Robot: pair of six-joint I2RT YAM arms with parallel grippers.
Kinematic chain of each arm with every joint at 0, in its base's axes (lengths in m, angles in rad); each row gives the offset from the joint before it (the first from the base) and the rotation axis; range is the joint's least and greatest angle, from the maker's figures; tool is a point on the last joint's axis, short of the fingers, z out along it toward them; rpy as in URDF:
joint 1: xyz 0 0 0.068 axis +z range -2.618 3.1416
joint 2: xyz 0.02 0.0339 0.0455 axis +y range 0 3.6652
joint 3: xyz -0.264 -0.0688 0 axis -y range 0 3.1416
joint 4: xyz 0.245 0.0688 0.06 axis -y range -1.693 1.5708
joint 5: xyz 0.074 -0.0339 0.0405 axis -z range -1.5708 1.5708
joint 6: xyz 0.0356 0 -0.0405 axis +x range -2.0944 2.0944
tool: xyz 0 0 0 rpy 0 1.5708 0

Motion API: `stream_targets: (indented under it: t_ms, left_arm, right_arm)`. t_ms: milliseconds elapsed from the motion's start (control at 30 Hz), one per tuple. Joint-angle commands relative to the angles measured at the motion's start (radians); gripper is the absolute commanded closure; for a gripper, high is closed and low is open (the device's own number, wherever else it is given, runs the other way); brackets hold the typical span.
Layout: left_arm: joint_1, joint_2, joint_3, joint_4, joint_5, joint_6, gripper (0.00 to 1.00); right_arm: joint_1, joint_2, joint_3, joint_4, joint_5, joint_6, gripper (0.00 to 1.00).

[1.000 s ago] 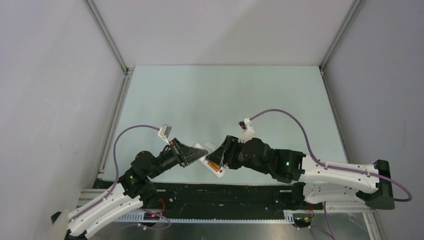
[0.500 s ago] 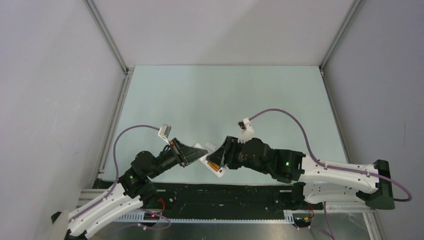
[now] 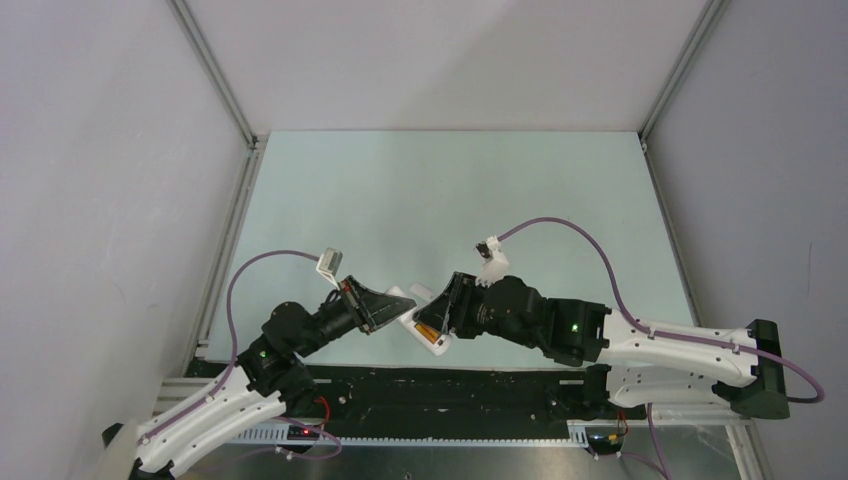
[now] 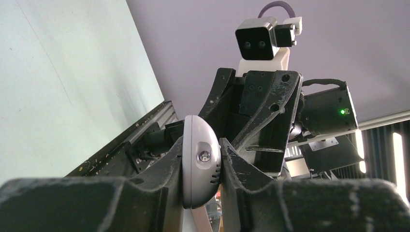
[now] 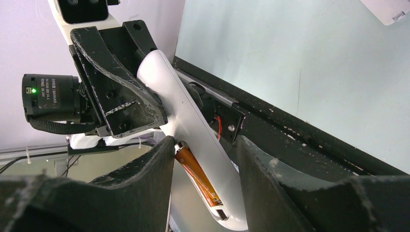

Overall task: Load the batteries into the remote control
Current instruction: Load the battery into the remote control.

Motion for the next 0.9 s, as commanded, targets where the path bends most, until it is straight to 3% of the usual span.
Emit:
stream_targets:
  t_ms: [0, 867]
  left_arm:
    - [0.0, 0.005, 0.064, 0.062, -0.049, -0.014, 1.0]
    - [0.001, 0.013, 0.083, 0.062, -0.089, -0.039, 1.0]
  right_arm:
    - [0.005, -0.001, 0.005, 0.022, -0.018, 0.001, 0.48]
    - [0.021, -0.002, 0.005, 0.013, -0.03, -0.025, 0.49]
